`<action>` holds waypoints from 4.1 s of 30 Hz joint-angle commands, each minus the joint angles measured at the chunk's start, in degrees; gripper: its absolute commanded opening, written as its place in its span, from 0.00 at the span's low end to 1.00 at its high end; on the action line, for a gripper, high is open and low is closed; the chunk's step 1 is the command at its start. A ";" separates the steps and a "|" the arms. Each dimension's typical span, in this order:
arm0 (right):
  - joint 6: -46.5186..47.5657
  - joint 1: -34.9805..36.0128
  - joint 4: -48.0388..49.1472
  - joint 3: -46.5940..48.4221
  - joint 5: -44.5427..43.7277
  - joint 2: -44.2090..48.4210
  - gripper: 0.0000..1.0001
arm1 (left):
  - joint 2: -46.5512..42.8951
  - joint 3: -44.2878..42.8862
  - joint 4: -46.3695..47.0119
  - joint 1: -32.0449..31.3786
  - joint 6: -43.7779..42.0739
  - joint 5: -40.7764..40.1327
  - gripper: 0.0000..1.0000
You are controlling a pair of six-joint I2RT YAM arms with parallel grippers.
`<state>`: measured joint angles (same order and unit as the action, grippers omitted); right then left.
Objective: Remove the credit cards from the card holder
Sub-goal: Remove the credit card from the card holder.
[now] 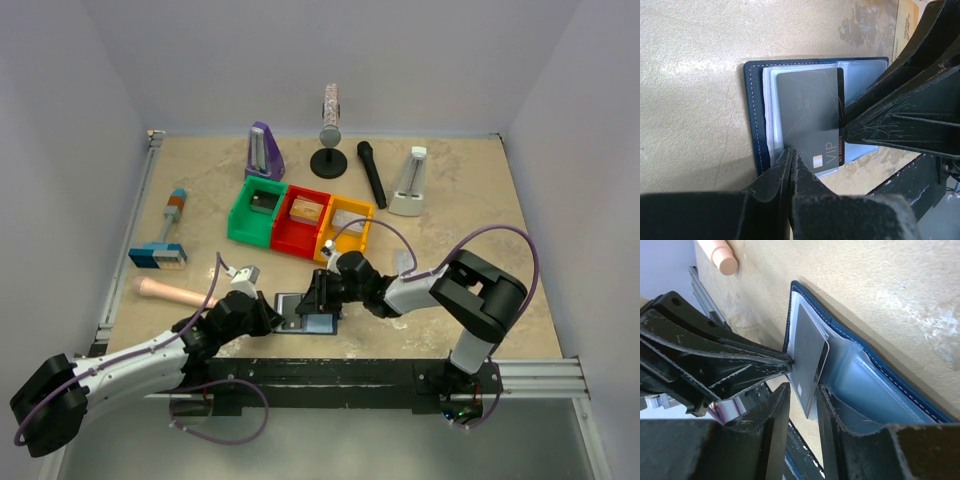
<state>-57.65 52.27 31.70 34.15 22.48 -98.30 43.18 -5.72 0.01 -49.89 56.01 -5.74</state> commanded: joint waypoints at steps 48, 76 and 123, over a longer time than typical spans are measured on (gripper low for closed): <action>1.22 0.11 1.61 4.70 6.52 -2.51 0.35 | -6.53 -2.55 -10.65 0.14 -1.16 -4.63 0.01; 0.26 0.20 2.22 7.16 9.07 -5.67 0.36 | -2.48 0.36 4.56 0.14 -2.75 2.66 0.01; -2.29 0.11 4.33 7.24 7.67 -5.76 0.40 | -3.71 1.50 -2.03 0.14 -0.02 -1.82 0.00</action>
<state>-58.67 52.10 32.42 39.62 29.69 -103.81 39.07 -5.67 -4.84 -49.89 55.55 -9.96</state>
